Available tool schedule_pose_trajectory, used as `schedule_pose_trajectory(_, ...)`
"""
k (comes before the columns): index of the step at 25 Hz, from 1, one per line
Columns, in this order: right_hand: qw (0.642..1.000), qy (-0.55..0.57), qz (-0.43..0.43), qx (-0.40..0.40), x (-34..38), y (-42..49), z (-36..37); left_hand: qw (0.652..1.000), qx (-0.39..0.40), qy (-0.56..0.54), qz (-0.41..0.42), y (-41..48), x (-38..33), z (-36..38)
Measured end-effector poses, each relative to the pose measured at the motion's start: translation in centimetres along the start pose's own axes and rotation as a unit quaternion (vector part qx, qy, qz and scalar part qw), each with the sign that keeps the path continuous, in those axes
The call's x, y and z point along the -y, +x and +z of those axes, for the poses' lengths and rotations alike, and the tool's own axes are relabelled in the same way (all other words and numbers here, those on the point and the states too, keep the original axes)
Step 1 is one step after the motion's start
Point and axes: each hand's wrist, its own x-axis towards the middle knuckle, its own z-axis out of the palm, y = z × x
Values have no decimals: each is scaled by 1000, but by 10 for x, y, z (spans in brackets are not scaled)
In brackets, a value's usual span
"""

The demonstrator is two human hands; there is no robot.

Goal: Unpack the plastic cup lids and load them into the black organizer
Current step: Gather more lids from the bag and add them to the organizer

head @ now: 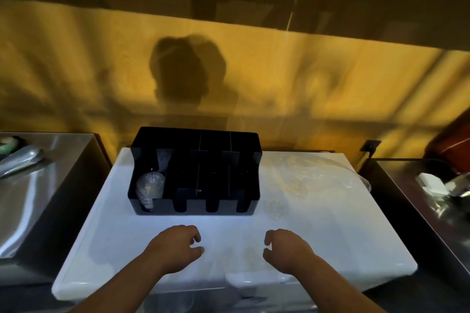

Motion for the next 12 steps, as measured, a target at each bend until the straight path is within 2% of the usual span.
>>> schedule_pose_trajectory(7,998,42,-1,-51,-59,25,-6,1000,4,5,14,41,-62,9)
schedule_pose_trajectory(12,997,23,-50,-60,-127,75,-20,1000,-10,6,-10,92,-128,13)
